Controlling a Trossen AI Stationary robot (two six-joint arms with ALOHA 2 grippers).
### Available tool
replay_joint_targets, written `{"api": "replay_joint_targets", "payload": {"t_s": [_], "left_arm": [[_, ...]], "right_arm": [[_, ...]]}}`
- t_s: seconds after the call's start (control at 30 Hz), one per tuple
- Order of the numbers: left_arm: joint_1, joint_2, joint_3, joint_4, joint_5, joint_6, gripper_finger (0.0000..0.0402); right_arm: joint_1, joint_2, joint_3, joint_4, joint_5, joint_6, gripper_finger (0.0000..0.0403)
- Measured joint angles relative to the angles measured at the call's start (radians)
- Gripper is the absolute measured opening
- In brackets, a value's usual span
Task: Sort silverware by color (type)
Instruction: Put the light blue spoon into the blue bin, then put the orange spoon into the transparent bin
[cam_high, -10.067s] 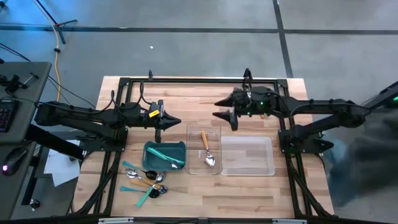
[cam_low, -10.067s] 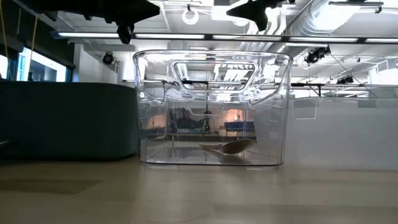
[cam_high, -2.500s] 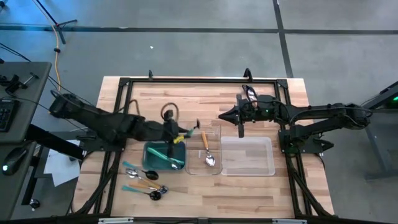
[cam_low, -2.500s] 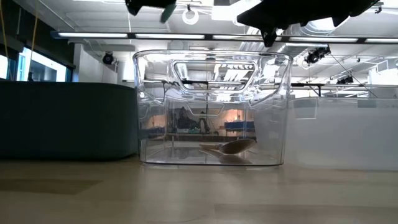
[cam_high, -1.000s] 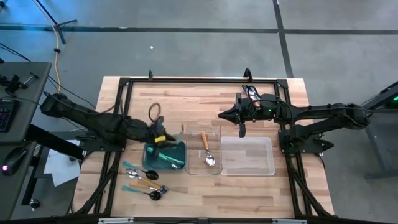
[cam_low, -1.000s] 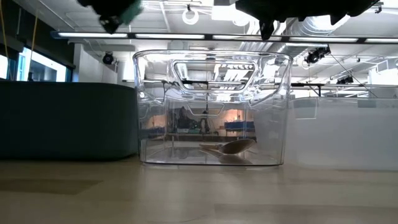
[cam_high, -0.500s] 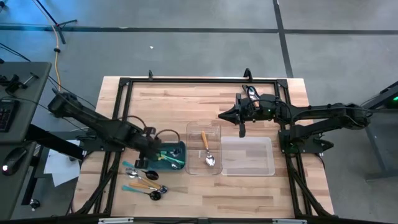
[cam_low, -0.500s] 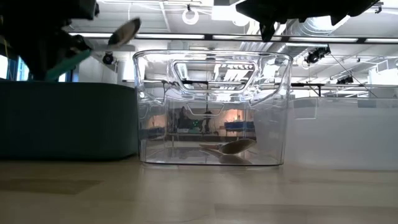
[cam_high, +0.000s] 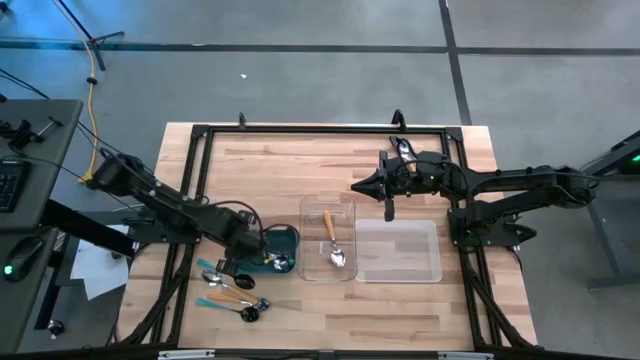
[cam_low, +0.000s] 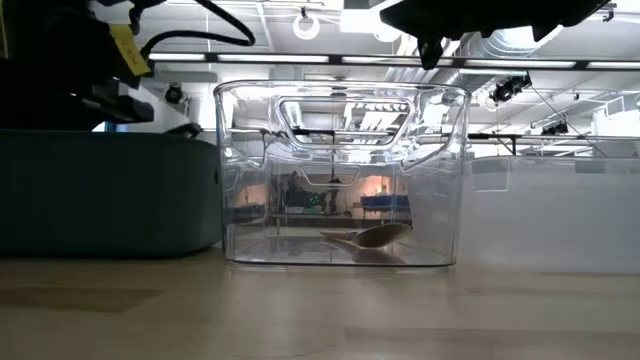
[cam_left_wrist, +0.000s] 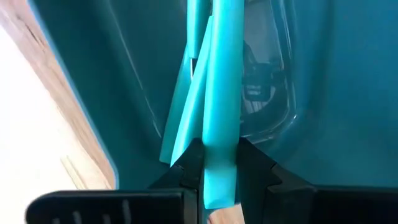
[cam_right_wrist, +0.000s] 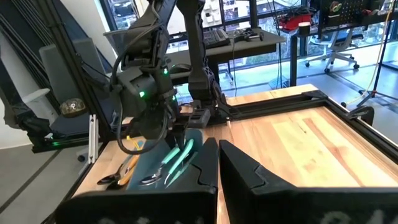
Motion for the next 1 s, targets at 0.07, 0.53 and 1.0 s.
{"api": "replay_joint_targets", "payload": {"t_s": [0.07, 0.53, 1.0], "left_arm": [[0.0, 0.011, 0.0, 0.004, -0.001, 0.008, 0.005], [0.0, 0.009, 0.0, 0.016, 0.004, 0.0, 0.0134], [0.028, -0.07, 0.102, -0.062, 0.003, 0.007, 0.0156]], "right_arm": [[0.0, 0.0, 0.0, -0.002, 0.0, 0.0, 0.0], [0.0, 0.0, 0.0, -0.013, 0.0, 0.0, 0.0], [0.0, 0.0, 0.0, -0.021, 0.0, 0.0, 0.0]]}}
